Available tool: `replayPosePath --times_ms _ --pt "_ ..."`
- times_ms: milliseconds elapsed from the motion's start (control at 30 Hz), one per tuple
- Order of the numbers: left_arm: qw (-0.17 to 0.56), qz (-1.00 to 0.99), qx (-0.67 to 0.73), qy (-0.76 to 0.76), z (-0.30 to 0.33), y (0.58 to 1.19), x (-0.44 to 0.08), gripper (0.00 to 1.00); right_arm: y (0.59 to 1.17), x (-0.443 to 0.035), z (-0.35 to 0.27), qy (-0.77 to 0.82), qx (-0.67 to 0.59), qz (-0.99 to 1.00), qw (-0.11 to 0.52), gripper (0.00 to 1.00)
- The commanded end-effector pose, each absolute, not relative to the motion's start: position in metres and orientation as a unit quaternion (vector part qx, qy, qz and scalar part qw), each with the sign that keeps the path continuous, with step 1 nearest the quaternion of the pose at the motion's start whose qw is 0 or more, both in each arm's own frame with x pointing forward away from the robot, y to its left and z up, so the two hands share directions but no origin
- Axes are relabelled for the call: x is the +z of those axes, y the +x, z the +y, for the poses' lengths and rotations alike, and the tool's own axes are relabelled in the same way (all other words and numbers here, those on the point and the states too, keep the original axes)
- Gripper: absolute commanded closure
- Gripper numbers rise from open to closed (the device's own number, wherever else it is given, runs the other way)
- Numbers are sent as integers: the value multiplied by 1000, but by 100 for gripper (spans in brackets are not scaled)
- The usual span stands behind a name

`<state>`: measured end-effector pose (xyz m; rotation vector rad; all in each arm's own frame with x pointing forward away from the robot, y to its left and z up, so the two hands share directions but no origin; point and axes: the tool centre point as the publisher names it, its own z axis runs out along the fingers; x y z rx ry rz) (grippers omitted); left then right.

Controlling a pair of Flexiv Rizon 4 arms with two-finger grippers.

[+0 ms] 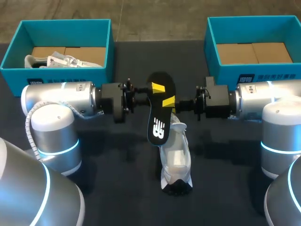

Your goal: Take the shoe out of the shoebox, open the shoe tongue, remove and reinsert the insole, then place the shoe into the shoebox

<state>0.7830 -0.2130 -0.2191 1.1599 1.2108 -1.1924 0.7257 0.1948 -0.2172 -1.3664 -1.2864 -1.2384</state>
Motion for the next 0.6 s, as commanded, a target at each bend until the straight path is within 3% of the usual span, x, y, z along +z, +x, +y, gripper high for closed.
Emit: replayPosePath --times_ms 33,267,433,500,600 --pt "516 504 -498 482 -217 784 -222 69 725 -217 197 -549 -496 -516 431 100" --pt "516 502 -496 485 -217 784 -222 84 725 -217 197 -549 -496 -516 431 100" --pt "518 502 -496 484 -217 784 -223 88 725 -217 197 -549 -496 -516 431 100" --pt "517 503 -496 483 -217 785 -224 100 725 -217 197 -549 -496 -516 431 100" --pt "516 503 -496 484 -218 786 -224 100 725 -217 197 -549 -496 -516 431 100"
